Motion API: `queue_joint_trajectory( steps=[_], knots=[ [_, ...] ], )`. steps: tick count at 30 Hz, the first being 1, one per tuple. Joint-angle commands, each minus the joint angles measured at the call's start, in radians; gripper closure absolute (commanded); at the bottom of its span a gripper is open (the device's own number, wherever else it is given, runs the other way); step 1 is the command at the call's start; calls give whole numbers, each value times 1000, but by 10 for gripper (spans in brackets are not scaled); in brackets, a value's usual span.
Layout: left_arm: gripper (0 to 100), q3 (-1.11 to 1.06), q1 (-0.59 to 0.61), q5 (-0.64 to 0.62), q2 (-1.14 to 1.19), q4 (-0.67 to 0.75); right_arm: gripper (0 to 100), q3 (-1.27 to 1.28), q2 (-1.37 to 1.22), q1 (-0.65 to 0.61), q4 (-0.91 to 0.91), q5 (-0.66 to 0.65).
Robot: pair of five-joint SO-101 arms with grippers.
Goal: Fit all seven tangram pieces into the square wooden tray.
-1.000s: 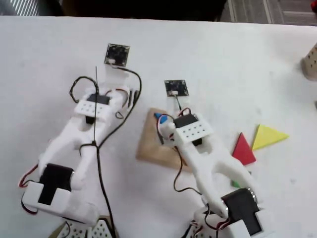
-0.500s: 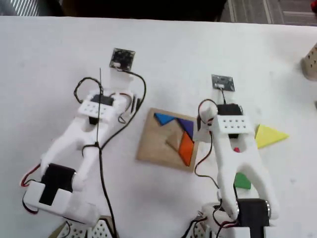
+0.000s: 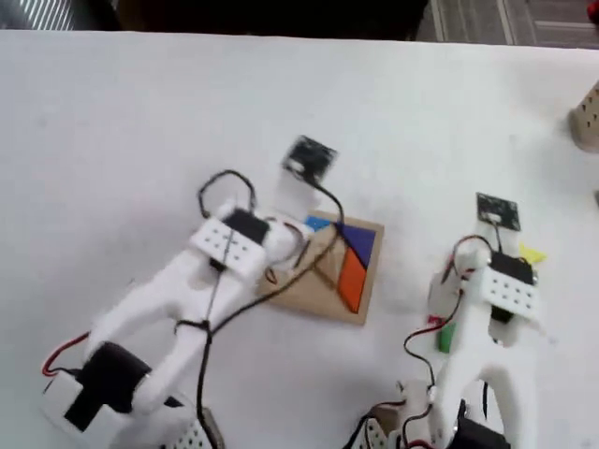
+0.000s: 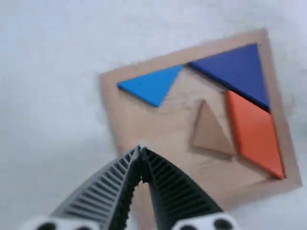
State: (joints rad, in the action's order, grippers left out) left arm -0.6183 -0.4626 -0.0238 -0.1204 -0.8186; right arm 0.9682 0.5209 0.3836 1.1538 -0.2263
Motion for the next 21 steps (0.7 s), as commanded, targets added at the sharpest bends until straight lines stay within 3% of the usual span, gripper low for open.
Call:
queue_joint_trajectory(
  steps=[1, 6, 9, 13, 21],
  knots=[
    [978, -25, -145, -2, -71, -2, 981, 37, 45, 127, -36, -94],
    [978, -74, -162, -12, -38, 149, 981, 141, 45, 236, -41, -288],
    [978, -84, -166, -95, 27, 253, 981, 178, 54, 297, -41, -368],
    [978, -60, -171, -150, 108, 304, 981, 178, 54, 321, -41, -390],
    [978, 2, -173, -152, 182, 267, 981, 180, 53, 321, -62, -390]
  ],
)
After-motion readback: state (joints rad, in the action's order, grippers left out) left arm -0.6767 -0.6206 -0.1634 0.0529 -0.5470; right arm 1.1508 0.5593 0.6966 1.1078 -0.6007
